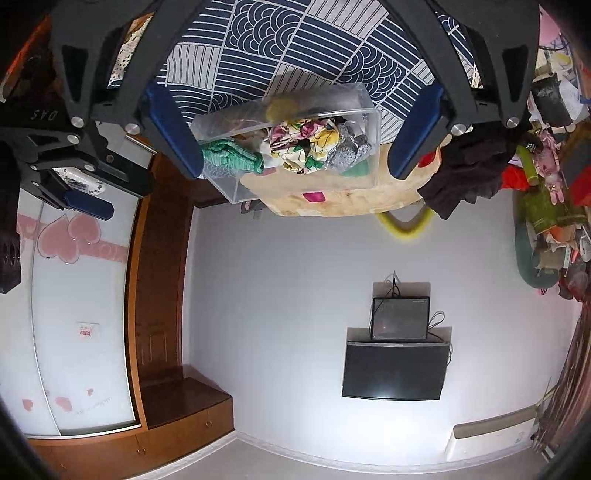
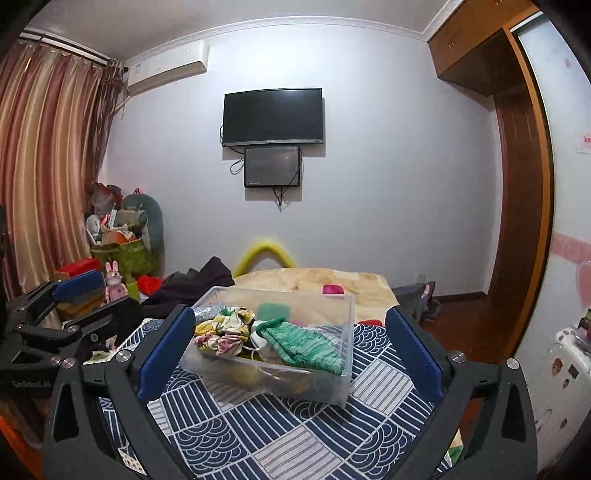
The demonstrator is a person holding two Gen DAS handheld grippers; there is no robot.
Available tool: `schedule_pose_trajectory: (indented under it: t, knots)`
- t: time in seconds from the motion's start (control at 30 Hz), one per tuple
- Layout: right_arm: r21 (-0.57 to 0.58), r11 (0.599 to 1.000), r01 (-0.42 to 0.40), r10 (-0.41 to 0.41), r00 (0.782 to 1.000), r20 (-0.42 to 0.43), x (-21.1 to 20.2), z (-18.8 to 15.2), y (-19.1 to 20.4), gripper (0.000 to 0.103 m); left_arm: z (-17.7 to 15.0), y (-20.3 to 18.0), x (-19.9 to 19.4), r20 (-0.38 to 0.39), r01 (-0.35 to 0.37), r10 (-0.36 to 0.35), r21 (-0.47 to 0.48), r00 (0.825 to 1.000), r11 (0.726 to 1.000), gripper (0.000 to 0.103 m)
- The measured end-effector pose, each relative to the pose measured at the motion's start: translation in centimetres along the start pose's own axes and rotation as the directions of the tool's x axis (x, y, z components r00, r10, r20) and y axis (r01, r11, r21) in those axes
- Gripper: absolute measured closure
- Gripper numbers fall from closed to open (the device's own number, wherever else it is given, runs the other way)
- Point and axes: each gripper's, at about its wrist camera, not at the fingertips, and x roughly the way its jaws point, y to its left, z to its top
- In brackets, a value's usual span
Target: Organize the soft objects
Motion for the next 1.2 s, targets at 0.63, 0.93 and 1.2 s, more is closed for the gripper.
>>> schedule_pose_trajectory:
  t: [0.63, 0.93, 1.2]
  knots:
    - [0.013, 1.000, -0.009, 0.009, 1.000, -0.007, -0.23, -0.32, -0.13, 0.000, -0.34, 0.29, -0.04, -0.002, -0.004, 0.004, -0.008, 1.000, 1.000, 0.001]
    - [0.013, 1.000, -0.017, 0.017, 1.000, -0.006, -0.36, -0.18, 0.00, 0.000, -0.26, 0.28, -0.15, 0.002, -0.005, 0.005, -0.009, 1.000, 1.000, 0.000]
    - [0.021, 1.000, -0.023, 0.024, 1.000, -0.009, -0.38, -0.20, -0.15, 0.000, -0.04, 0.32, -0.45, 0.007, 0.000, 0.000, -0.011, 1.000, 1.000, 0.000]
